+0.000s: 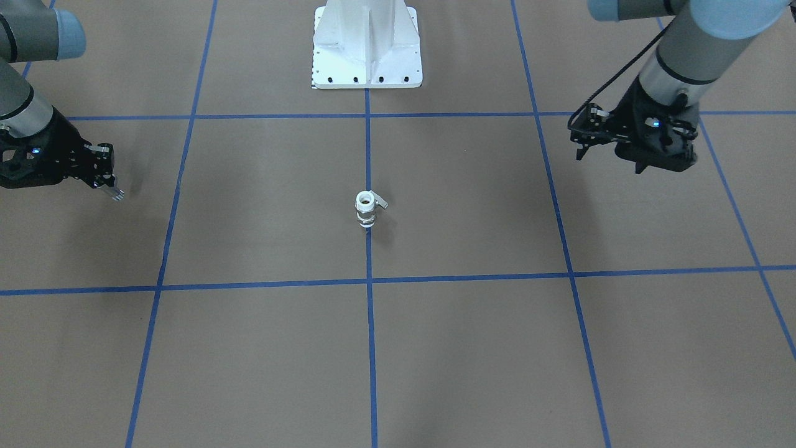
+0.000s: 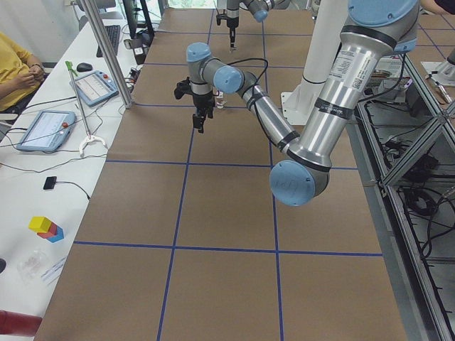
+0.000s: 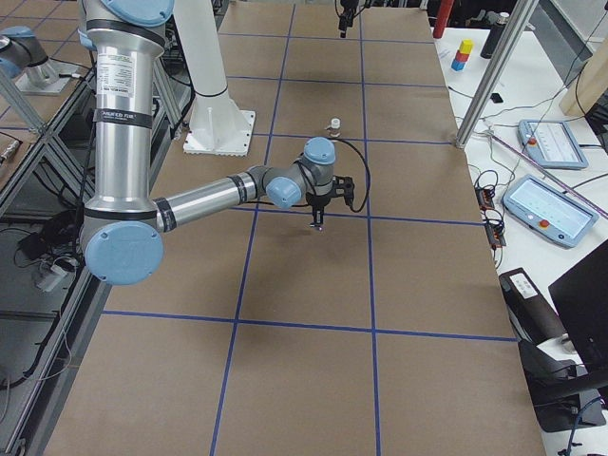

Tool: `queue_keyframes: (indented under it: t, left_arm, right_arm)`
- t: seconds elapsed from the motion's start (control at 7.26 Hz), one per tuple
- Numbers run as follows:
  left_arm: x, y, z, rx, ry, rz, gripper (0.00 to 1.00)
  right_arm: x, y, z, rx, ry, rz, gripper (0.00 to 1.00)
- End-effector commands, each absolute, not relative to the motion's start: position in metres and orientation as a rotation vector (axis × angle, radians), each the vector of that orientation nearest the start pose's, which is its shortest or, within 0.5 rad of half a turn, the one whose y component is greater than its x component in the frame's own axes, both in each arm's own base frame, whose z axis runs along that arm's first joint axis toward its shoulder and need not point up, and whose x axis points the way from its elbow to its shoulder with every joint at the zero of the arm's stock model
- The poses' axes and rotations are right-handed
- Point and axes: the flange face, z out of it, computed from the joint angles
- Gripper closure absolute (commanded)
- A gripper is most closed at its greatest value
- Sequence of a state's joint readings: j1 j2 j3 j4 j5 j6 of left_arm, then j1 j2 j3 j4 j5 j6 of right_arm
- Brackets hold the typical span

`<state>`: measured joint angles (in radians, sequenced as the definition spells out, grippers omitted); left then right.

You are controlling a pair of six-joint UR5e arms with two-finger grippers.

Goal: Assemble PPR valve and pipe with both arms
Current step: 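Carry the chrome fitting with the right gripper above the standing valve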

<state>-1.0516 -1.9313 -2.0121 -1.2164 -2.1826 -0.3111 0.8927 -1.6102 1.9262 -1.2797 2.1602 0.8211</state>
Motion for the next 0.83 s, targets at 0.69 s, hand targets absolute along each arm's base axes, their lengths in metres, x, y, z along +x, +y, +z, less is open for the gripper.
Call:
queue_keyframes:
  t: [0.69]
  left_arm:
    - [-0.116, -0.518, 0.56, 0.174, 0.705, 0.37, 0.0]
  right_arm:
    - [-0.361, -0.471, 0.189, -0.108, -0.877, 0.26, 1.0]
